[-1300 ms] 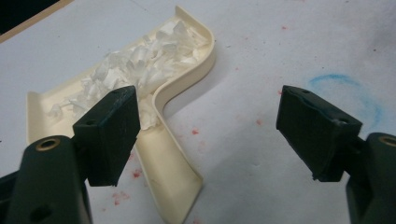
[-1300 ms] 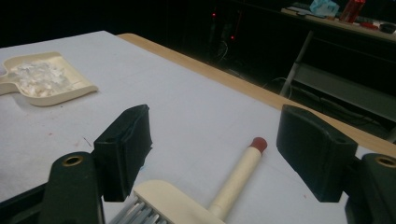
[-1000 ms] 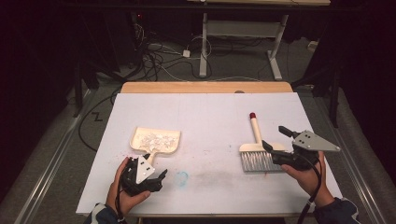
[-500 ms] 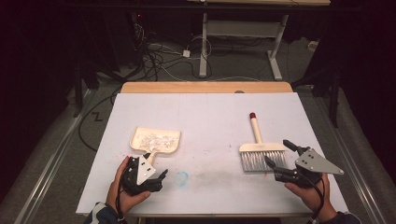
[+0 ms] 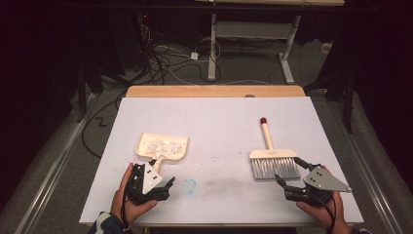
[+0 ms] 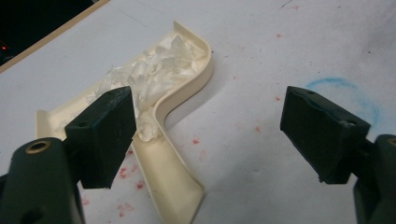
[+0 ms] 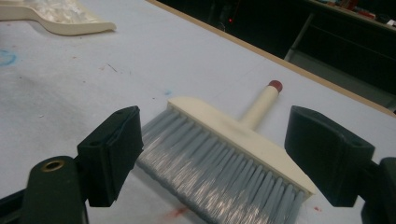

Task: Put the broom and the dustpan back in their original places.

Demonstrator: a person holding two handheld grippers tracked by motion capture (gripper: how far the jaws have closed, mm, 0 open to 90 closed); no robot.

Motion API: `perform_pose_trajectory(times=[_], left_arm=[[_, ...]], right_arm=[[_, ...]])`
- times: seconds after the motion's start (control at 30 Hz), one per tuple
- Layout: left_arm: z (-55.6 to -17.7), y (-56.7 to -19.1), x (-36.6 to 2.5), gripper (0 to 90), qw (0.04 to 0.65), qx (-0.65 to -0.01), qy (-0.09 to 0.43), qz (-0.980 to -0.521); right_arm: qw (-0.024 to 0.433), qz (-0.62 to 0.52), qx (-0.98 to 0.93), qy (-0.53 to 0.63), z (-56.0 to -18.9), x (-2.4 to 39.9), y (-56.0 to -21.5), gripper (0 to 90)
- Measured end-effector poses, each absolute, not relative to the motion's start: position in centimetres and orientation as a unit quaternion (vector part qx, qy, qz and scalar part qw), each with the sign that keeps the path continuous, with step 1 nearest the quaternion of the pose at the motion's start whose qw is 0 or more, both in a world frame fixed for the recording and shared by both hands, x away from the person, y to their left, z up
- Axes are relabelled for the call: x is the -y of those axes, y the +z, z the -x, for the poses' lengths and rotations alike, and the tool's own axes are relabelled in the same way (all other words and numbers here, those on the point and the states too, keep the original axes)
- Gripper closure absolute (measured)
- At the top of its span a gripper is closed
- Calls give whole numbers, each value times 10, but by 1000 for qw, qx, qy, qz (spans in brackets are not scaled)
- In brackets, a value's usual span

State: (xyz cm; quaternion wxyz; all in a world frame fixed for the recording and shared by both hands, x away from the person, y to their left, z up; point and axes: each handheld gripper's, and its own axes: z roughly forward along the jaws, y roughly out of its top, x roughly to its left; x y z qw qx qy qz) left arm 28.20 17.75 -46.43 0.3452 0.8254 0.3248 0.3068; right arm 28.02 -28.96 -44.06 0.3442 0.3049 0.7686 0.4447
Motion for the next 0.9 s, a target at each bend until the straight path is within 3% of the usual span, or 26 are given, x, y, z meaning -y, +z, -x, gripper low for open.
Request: perform_pose_trajectory(times=[0.9], left_arm=[[-285, -464, -171, 168, 342, -327, 312, -824]], right_arm=[[356, -303, -776, 423, -281, 288, -441, 208]])
